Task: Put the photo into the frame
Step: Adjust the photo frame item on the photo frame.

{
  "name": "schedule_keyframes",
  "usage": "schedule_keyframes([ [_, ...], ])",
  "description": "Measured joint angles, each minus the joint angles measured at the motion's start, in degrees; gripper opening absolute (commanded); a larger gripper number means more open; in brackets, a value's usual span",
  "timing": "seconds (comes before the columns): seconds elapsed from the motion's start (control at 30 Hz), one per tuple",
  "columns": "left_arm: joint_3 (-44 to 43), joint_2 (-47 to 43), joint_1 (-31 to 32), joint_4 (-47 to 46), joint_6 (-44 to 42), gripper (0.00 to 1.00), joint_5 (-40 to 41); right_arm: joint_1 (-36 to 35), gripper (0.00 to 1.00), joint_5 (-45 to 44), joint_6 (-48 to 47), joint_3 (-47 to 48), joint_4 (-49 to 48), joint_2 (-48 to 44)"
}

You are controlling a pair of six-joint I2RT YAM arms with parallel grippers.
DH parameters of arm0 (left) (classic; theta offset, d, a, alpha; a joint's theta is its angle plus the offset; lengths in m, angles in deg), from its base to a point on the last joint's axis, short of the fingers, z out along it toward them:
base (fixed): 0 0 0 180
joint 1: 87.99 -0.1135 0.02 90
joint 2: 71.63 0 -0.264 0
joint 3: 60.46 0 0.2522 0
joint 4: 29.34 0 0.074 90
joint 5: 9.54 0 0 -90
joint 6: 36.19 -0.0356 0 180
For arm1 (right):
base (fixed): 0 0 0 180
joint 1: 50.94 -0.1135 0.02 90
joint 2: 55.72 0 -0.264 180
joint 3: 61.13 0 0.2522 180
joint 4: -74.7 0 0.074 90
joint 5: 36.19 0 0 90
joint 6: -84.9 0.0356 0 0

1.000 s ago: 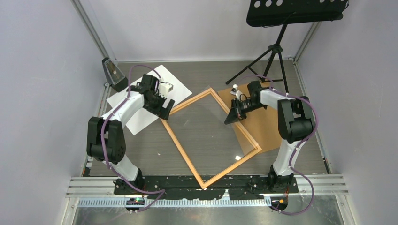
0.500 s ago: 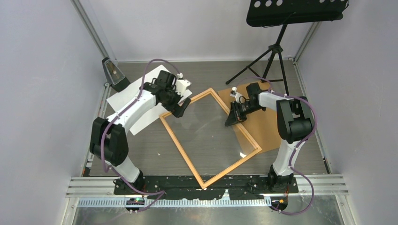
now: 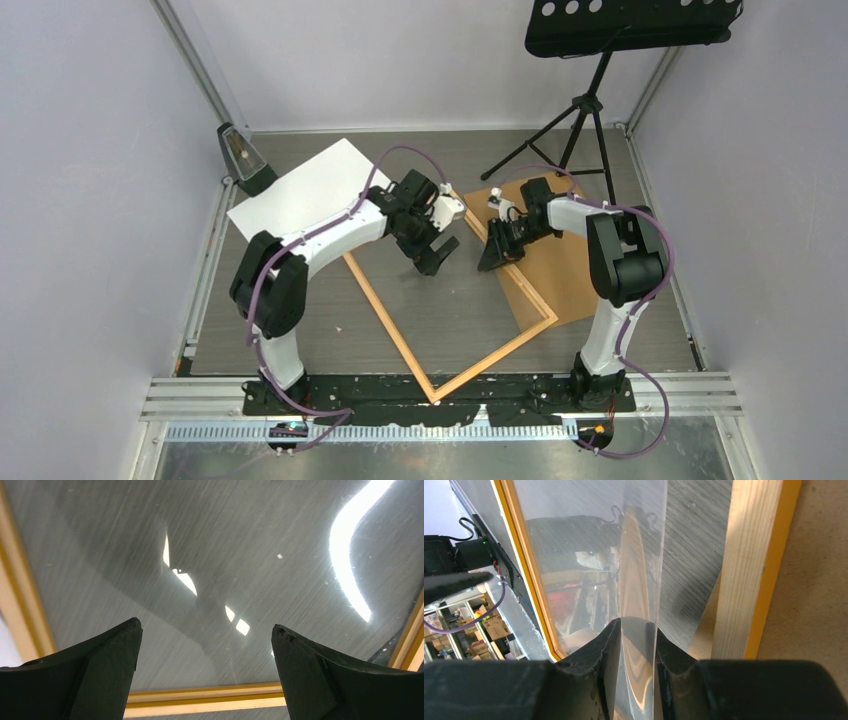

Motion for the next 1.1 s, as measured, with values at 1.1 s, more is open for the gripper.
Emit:
schedule_keyframes([
  [1.1, -5.88, 12.92, 9.49, -0.70, 7.91, 0.99, 0.07, -1.07, 0.44, -5.46, 0.50, -0.48, -0.76, -2.43],
])
